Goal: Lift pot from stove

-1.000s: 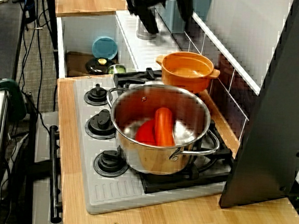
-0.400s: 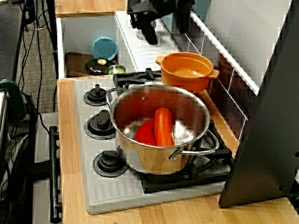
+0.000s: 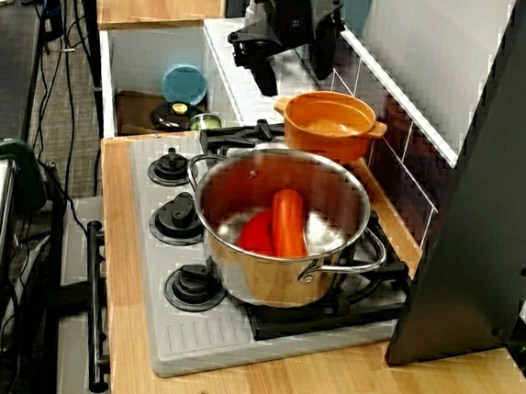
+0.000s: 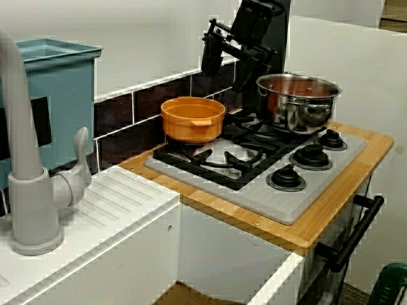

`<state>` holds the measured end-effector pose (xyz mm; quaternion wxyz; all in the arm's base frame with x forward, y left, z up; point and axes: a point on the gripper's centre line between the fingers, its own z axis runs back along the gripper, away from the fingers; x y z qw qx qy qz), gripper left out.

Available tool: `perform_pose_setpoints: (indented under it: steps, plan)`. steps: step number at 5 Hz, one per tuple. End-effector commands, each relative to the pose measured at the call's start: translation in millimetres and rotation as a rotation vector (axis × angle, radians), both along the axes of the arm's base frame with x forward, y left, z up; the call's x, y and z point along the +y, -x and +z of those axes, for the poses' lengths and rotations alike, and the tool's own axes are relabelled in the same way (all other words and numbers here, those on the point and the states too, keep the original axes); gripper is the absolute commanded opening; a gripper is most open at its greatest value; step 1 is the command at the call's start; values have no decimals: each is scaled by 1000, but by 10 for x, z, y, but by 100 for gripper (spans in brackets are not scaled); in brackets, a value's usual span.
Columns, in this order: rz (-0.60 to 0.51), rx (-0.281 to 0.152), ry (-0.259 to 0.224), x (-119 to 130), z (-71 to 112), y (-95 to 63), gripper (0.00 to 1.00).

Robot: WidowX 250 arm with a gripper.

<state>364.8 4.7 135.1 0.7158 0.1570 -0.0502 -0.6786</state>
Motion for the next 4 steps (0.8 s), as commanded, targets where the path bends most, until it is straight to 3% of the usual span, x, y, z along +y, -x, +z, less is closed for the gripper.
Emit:
perform_pose_setpoints:
  steps: [1, 4]
  plan:
    - [-10, -52, -21, 68, -2, -75, 100]
    - [-28, -30, -17, 69, -7, -106, 100]
